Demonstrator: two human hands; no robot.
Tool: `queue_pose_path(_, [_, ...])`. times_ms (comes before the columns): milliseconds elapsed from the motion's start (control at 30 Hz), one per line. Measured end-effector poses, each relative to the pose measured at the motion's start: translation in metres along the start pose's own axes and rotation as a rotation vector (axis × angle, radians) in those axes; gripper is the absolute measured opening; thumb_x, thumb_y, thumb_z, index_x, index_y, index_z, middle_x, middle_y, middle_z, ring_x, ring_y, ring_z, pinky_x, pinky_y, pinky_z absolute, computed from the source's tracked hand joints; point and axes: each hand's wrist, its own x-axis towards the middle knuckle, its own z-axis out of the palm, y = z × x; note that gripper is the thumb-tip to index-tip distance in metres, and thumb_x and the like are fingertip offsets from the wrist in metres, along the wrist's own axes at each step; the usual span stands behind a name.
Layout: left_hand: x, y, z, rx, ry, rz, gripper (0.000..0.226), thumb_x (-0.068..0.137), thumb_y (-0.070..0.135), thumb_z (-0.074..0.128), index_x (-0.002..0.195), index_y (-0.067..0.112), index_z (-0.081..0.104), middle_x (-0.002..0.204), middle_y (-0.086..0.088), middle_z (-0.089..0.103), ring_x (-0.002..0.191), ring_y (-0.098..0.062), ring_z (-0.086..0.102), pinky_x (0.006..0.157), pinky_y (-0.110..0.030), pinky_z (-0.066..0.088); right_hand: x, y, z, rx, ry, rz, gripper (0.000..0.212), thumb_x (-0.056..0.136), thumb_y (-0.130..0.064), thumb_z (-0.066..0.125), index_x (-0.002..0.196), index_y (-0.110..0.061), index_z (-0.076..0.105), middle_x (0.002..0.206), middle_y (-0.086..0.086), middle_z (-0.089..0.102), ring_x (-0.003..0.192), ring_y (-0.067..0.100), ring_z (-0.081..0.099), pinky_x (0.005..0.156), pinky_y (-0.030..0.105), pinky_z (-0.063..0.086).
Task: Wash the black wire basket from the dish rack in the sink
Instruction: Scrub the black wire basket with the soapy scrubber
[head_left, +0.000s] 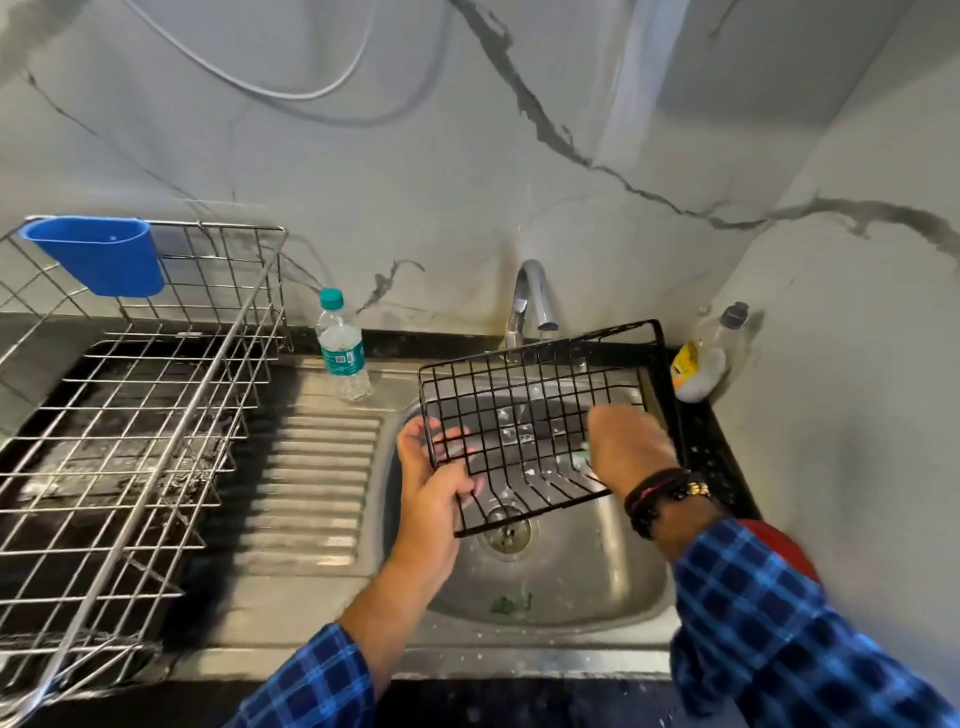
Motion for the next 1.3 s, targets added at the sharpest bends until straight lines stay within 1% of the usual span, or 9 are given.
queue_pose_path(167, [0.008, 0.004, 0.002, 0.070, -0.048, 0.102, 0.063, 0.065, -0.002, 0.050, 0.109, 0.043, 0.058, 0.100, 0.003, 0.060, 0.097, -0.021, 0.053, 0.086, -0.046, 0.046, 0.003, -0.040, 0.012, 0.125, -0.150, -0.013, 0.012, 0.094, -0.017, 0.064, 0.106, -0.014, 0.063, 0.085, 0.001, 0.051, 0.083, 0.020, 0.053, 0.073, 0.030, 0.045])
queue_pose_path(300, [0.011, 0.002, 0.004, 0.118, -0.097, 0.142, 0.061, 0.068, -0.003, 0.051, 0.119, 0.031, 0.049, 0.109, -0.012, 0.055, 0.100, -0.030, 0.053, 0.087, -0.049, 0.047, -0.005, -0.083, 0.023, 0.278, -0.259, -0.173, 0.016, 0.090, -0.015, 0.070, 0.104, -0.019, 0.064, 0.099, 0.001, 0.058, 0.092, 0.017, 0.056, 0.086, 0.026, 0.049])
queue_pose_path(400, [0.019, 0.005, -0.004, 0.121, -0.121, 0.159, 0.059, 0.066, 0.003, 0.058, 0.114, 0.037, 0.054, 0.103, 0.001, 0.060, 0.099, -0.025, 0.053, 0.091, -0.052, 0.045, 0.007, -0.048, 0.011, 0.188, -0.290, -0.098, 0.016, 0.090, -0.020, 0.072, 0.103, -0.018, 0.063, 0.101, 0.004, 0.063, 0.097, 0.021, 0.061, 0.091, 0.033, 0.053])
queue_pose_path(633, [0.031, 0.001, -0.008, 0.103, -0.134, 0.138, 0.058, 0.067, -0.001, 0.056, 0.112, 0.036, 0.055, 0.098, 0.001, 0.057, 0.098, -0.024, 0.049, 0.090, -0.052, 0.043, 0.009, -0.031, 0.010, 0.040, -0.157, 0.011, 0.013, 0.093, -0.012, 0.064, 0.105, -0.013, 0.062, 0.094, 0.006, 0.061, 0.083, 0.022, 0.058, 0.075, 0.031, 0.046])
queue_pose_path(800, [0.036, -0.005, -0.002, 0.085, -0.164, 0.059, 0.059, 0.063, 0.010, 0.061, 0.117, 0.033, 0.052, 0.106, -0.011, 0.059, 0.096, -0.027, 0.057, 0.082, -0.044, 0.051, -0.002, -0.079, 0.027, 0.426, -0.137, -0.201, 0.011, 0.096, -0.014, 0.060, 0.102, -0.018, 0.069, 0.093, -0.003, 0.061, 0.085, 0.009, 0.059, 0.078, 0.015, 0.048])
queue_pose_path(1000, [0.050, 0.000, -0.001, 0.021, -0.126, -0.140, 0.052, 0.068, 0.004, 0.054, 0.108, 0.038, 0.055, 0.114, -0.007, 0.057, 0.099, -0.024, 0.054, 0.078, -0.043, 0.046, 0.036, -0.063, 0.013, 0.816, 0.279, 0.004, 0.019, 0.094, -0.017, 0.068, 0.112, -0.021, 0.065, 0.106, -0.007, 0.067, 0.085, 0.003, 0.067, 0.073, 0.019, 0.059])
queue_pose_path(1067, [0.051, -0.002, 0.003, 0.013, -0.132, -0.197, 0.052, 0.067, 0.005, 0.053, 0.106, 0.039, 0.056, 0.107, -0.002, 0.062, 0.100, -0.023, 0.056, 0.083, -0.047, 0.048, 0.040, -0.073, 0.011, 0.970, 0.271, 0.030, 0.022, 0.093, -0.017, 0.068, 0.115, -0.020, 0.066, 0.111, -0.005, 0.066, 0.082, 0.003, 0.067, 0.069, 0.016, 0.059])
queue_pose_path(1167, [0.051, -0.004, 0.009, -0.045, -0.139, -0.223, 0.059, 0.065, 0.003, 0.050, 0.117, 0.032, 0.050, 0.101, -0.002, 0.067, 0.091, -0.021, 0.063, 0.084, -0.048, 0.050, 0.042, -0.087, 0.020, 0.711, 0.183, -0.133, 0.021, 0.093, -0.017, 0.068, 0.114, -0.018, 0.070, 0.113, -0.008, 0.057, 0.090, -0.003, 0.054, 0.078, 0.001, 0.043])
queue_pose_path(1300, [0.057, 0.003, 0.001, -0.068, -0.089, -0.177, 0.074, 0.064, 0.002, 0.052, 0.129, 0.036, 0.044, 0.111, -0.010, 0.064, 0.096, -0.025, 0.063, 0.087, -0.050, 0.050, 0.031, -0.075, 0.027, 0.411, -0.102, -0.284, 0.015, 0.094, -0.018, 0.067, 0.107, -0.023, 0.074, 0.115, -0.003, 0.066, 0.104, 0.009, 0.060, 0.102, 0.027, 0.047])
